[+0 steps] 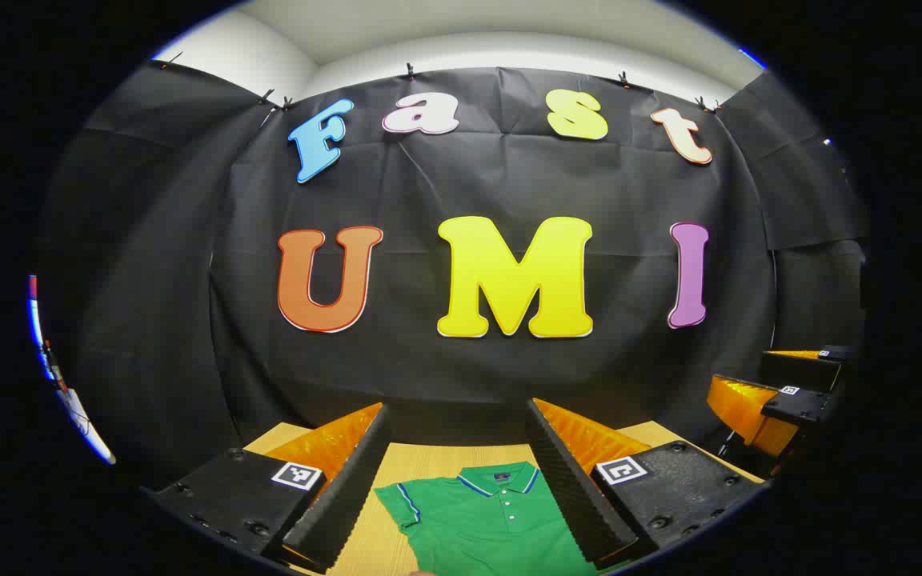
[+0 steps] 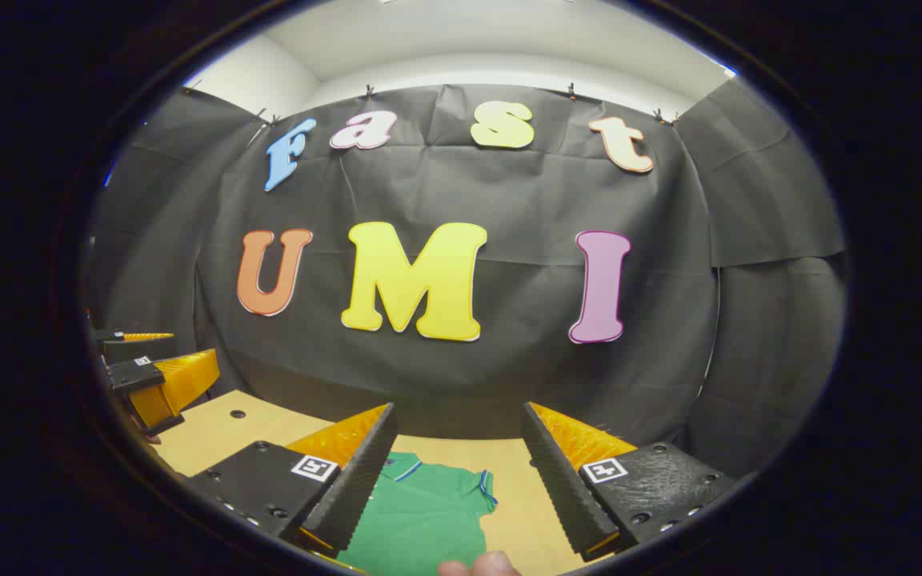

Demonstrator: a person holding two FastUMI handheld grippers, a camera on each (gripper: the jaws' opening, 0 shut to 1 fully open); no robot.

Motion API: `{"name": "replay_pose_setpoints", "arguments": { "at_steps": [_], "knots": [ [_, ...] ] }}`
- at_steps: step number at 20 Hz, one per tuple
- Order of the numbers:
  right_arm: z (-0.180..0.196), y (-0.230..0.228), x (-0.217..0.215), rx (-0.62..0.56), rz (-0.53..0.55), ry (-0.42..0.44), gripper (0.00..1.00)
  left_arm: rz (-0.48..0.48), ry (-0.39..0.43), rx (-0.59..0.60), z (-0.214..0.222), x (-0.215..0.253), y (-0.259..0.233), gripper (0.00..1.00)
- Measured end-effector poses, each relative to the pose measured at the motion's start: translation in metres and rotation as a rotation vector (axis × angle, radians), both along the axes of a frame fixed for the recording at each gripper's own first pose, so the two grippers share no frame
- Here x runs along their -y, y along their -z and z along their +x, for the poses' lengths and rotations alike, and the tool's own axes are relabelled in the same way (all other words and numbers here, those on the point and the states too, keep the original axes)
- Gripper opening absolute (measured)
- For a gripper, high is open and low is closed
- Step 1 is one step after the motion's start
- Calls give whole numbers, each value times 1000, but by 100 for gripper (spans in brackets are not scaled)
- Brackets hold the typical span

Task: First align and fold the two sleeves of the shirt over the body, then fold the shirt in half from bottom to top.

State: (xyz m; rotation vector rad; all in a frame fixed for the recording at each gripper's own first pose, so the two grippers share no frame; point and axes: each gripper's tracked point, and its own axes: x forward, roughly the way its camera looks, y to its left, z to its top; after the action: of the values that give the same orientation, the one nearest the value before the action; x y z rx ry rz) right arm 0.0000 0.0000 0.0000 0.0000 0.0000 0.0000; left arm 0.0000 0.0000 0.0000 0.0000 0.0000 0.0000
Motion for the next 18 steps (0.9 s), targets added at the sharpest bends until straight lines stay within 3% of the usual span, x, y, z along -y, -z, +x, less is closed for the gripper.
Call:
{"name": "replay_pose_setpoints", "arguments": {
  "at_steps": [18],
  "knots": [
    [36, 20, 9, -59, 9, -81, 96, 24, -53, -41, 15, 6, 11, 100]
  ]
}}
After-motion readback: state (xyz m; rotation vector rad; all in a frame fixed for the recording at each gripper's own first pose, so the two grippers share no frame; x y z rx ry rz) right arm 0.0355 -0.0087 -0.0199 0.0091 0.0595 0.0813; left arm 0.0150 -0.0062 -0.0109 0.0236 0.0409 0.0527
